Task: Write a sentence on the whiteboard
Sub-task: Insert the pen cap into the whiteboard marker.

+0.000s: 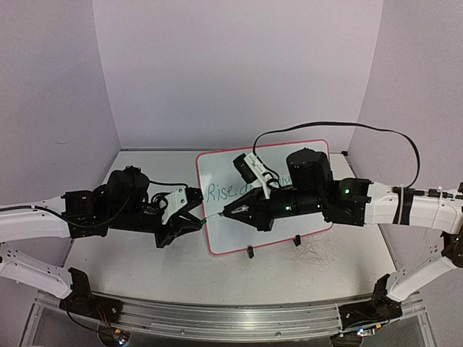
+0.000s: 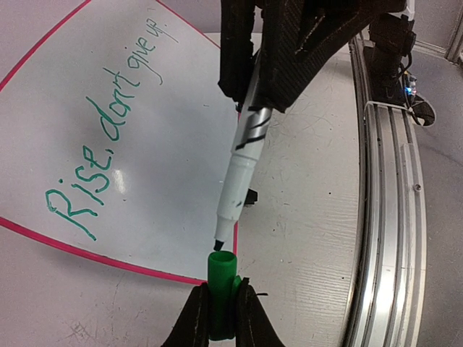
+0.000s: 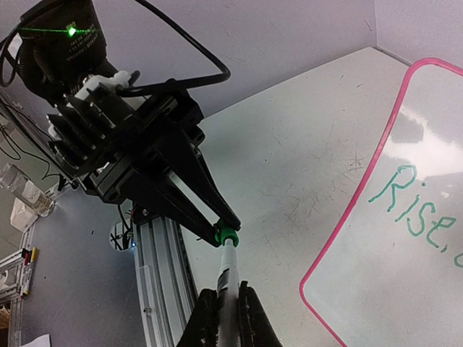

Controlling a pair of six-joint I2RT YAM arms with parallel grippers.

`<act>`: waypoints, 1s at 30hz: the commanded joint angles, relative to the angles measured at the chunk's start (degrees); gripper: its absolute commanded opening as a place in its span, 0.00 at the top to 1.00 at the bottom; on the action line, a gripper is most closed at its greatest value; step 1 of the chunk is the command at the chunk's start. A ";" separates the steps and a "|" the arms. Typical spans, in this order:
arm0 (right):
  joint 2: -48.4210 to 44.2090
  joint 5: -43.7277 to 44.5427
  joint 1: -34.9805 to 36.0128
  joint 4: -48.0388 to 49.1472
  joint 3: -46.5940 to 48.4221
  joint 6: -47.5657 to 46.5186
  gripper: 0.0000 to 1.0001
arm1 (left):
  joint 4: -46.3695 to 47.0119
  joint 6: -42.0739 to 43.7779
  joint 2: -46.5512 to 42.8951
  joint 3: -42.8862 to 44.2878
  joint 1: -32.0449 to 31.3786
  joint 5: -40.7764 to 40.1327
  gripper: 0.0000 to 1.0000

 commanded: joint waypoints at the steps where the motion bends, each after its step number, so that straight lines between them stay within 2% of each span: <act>1: 1.23 0.60 0.52 0.80 2.35 -0.30 1.00 | 2.11 0.41 -1.59 0.32 0.08 1.09 1.00; 17: 4.05 -2.49 0.96 -1.51 4.38 -3.33 1.00 | 2.10 1.24 -1.44 1.08 0.08 3.00 1.00; 22: 7.02 -6.89 0.98 -4.66 7.54 -5.68 1.00 | 1.74 1.37 -1.88 1.62 -0.25 3.67 1.00; 30: 16.60 -16.12 0.94 -11.43 15.36 -8.96 1.00 | 1.05 1.35 -1.66 3.96 -1.72 3.22 1.00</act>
